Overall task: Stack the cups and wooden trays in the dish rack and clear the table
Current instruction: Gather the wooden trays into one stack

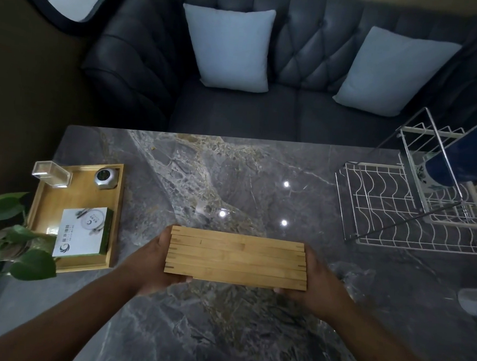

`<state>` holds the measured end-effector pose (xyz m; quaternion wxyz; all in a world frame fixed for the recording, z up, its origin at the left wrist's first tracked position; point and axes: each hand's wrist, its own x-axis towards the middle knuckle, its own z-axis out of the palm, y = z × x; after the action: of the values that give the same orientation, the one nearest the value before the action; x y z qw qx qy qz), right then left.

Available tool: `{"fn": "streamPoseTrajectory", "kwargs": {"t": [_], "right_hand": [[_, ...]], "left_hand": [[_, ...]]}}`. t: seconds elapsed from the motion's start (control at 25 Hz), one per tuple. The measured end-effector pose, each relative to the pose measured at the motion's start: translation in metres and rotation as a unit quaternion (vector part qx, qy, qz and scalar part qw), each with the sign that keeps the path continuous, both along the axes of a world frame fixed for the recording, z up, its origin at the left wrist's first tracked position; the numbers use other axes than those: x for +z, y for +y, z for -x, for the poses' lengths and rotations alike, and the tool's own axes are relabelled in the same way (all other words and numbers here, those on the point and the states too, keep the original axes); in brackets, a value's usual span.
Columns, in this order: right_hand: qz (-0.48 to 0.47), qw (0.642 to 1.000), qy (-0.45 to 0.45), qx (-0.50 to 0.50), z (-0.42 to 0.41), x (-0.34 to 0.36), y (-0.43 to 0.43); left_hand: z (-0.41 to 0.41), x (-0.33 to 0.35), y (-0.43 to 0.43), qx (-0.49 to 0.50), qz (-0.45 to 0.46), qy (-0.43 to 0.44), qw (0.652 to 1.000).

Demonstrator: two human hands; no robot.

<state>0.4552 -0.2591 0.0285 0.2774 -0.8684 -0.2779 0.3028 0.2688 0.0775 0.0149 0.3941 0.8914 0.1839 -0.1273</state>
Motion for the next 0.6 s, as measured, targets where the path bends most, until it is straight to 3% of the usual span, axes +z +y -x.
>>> {"fn": "streamPoseTrajectory", "kwargs": {"t": [0.36,0.6], "right_hand": [[-0.089,0.984,0.149,-0.045,-0.003,-0.03,0.013],[-0.106,0.986,0.13,-0.02,0.009,-0.04,0.035]], "left_hand": [[-0.002,0.074,0.025,-0.009,-0.064,-0.015,0.998],[0.004,0.119,0.016,0.003,-0.113,-0.02,0.993]]}}
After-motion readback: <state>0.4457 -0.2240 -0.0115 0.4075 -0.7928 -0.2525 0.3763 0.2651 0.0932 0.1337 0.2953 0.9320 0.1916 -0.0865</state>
